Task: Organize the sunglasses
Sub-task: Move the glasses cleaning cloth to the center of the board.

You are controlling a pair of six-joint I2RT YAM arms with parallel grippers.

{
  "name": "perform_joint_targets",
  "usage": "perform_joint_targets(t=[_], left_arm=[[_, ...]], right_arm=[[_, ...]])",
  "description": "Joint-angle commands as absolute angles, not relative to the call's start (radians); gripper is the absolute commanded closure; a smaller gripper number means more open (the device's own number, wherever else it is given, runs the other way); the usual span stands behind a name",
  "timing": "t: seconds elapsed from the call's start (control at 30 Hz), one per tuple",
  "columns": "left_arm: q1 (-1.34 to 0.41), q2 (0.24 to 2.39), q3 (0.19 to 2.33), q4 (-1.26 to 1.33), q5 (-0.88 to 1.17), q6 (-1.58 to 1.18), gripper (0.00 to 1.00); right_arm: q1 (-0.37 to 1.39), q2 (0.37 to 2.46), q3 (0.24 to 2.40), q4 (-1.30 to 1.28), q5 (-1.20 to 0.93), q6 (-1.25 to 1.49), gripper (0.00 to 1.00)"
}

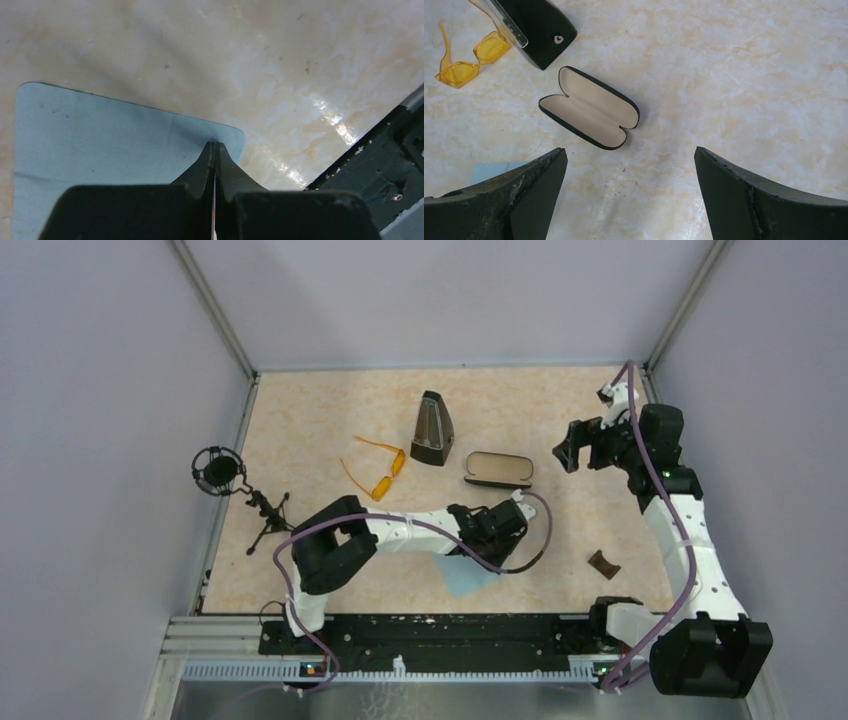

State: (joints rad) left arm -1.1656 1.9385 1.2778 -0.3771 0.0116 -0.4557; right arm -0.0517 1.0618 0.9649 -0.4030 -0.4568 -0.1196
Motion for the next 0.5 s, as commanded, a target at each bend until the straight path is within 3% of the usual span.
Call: perform_joint_targets(t=[0.0, 0.27, 0.47], left_arm=[[-1.212, 1.988, 1.315, -0.325, 0.078, -0.396, 1.0], [-1.261, 1.955, 1.332, -0.273, 0.103, -0.35, 1.0], [-1.261, 1.77, 1.269, -0.199, -0.072, -0.322, 0.65]], right_arm=[[-0.063, 1.037, 1.007, -0.416, -0.491, -0.123, 0.01], [-0.064, 1.031, 0.975, -0.394, -0.509, -0.107, 0.01], [-0.064, 1.031, 0.957, -0.375, -0.527, -0.099, 0.01]])
